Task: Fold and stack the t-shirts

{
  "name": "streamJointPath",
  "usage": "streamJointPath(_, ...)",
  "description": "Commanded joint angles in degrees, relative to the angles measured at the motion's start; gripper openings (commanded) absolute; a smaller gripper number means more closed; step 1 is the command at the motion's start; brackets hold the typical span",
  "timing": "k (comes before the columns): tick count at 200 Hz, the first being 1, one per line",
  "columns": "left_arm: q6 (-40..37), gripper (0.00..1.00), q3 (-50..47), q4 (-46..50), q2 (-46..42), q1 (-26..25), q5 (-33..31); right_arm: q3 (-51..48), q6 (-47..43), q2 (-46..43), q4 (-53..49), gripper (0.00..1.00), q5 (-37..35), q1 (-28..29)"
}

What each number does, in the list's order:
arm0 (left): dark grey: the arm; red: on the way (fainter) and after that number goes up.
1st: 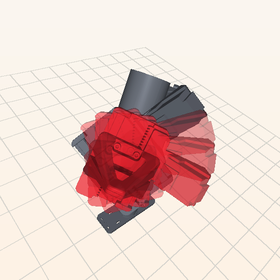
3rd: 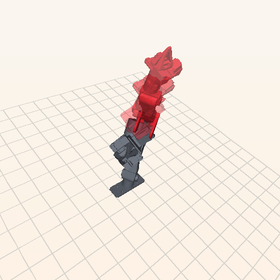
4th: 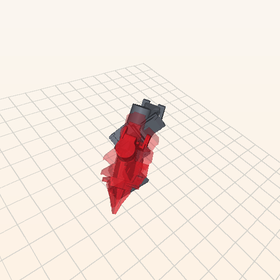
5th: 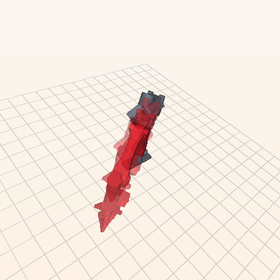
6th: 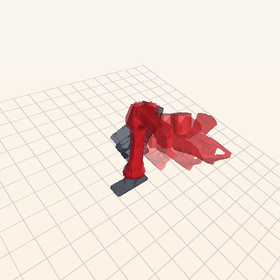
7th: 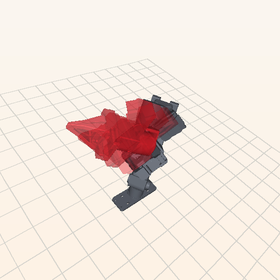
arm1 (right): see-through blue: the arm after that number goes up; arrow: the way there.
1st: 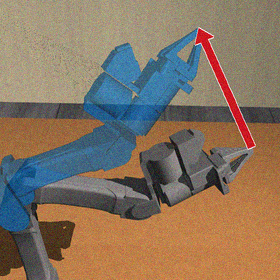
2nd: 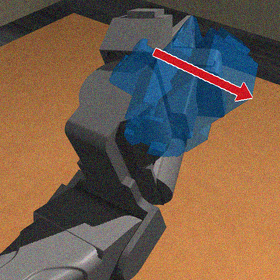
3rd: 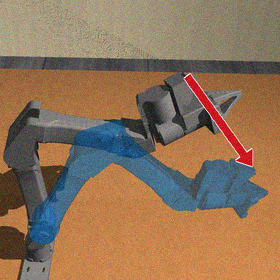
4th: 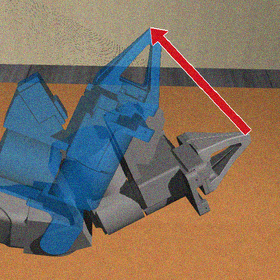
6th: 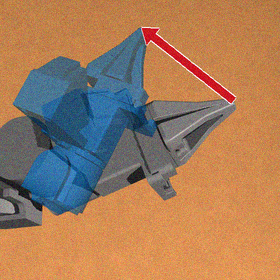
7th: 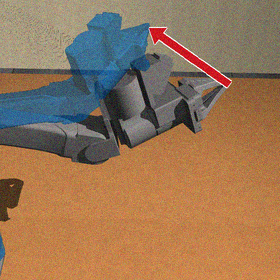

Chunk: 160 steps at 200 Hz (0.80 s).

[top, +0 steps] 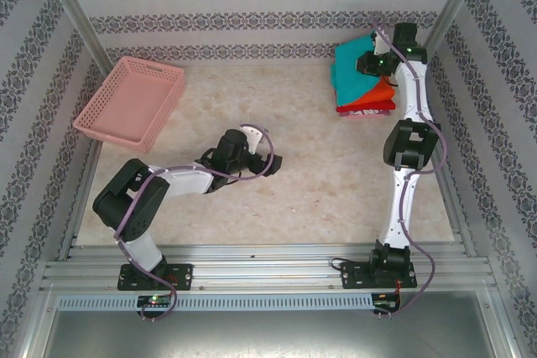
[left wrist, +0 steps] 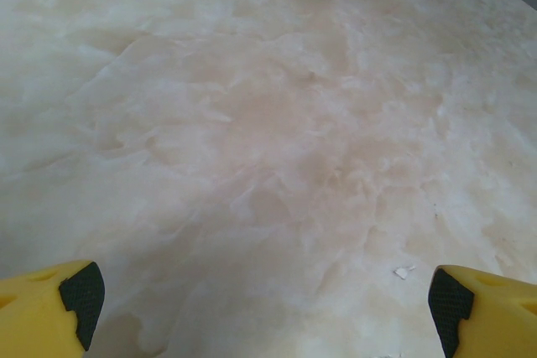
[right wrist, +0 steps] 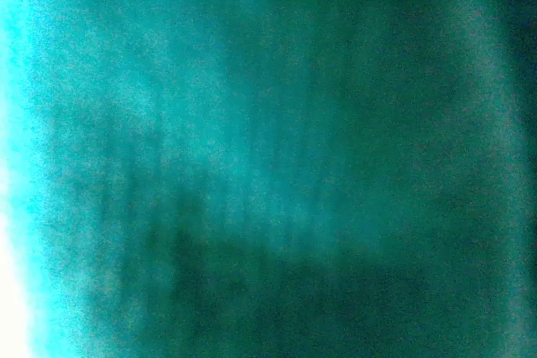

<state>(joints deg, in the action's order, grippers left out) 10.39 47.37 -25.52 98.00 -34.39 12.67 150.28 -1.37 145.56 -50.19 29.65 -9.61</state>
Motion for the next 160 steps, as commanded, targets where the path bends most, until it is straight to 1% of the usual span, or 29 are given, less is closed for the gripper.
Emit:
streamJointPath(1,-4.6,1.0,-0.9,-1.4,-2.2,-0.5,1.9,2.5,-2.9,0.9,-0.3,0.0,-1.6,-0.2)
streamJointPath(56,-4.4,1.0,-1.7,-2.2,-1.8,-0.5,2.5,2.0,-6.4,2.4,-0.2,0.0,-9.1,-0.7)
streamJointPath(94,-4.1,1.0,-1.8,-2.8,-1.5,-0.5,2.1,2.1,-5.7,1.7,0.0,0.0,-6.7,-0.9)
streamJointPath(115,-3.7,1.0,-1.4,-3.1,-1.1,-0.5,2.5,2.2,-5.9,0.9,0.1,0.0,-7.5,-1.0)
streamJointPath(140,-3.6,1.0,-1.5,-3.1,-1.4,-0.5,2.3,1.5,-5.8,-1.9,0.4,0.0,-7.3,-1.2)
streamJointPath(160,-3.8,1.0,-1.8,-3.0,-1.4,-0.5,2.0,-1.7,-5.7,-5.2,2.6,0.0,-6.5,-1.0)
